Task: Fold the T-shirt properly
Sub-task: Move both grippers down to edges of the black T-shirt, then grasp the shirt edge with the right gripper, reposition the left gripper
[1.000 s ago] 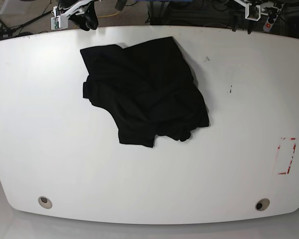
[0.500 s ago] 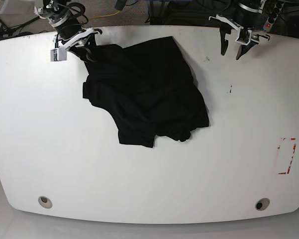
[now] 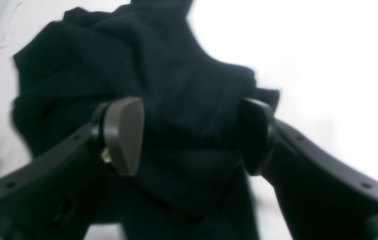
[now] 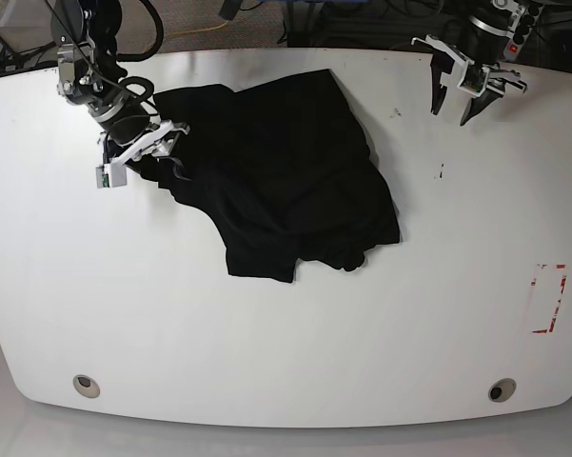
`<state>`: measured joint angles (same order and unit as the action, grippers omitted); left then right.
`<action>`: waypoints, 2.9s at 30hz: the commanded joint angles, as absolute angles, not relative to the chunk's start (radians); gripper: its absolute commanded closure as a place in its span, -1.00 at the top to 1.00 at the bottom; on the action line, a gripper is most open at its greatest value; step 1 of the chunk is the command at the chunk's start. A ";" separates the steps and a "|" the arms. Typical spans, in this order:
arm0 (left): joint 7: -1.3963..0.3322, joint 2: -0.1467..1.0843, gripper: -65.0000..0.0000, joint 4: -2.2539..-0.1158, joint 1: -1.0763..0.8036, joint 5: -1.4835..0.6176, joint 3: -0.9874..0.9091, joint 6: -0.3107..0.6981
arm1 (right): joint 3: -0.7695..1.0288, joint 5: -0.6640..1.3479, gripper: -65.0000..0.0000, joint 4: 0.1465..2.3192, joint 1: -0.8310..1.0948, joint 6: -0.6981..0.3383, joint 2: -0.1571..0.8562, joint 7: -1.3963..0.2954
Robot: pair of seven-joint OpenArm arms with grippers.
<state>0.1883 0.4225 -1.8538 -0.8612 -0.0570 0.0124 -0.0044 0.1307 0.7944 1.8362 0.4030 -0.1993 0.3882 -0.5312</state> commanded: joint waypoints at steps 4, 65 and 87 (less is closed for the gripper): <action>0.217 0.444 -0.22 -1.867 -0.868 -0.058 -0.053 -0.013 | 0.131 0.806 0.32 1.719 0.289 -0.216 0.400 -0.559; -0.320 0.332 -0.21 -1.873 -0.463 -0.058 0.093 -0.012 | 0.125 0.796 -1.00 1.830 0.101 -0.288 0.384 -0.714; -0.383 0.288 -0.21 -1.810 -0.414 -0.059 0.125 0.308 | 0.191 0.805 -1.00 1.836 -0.093 -0.289 0.599 -0.667</action>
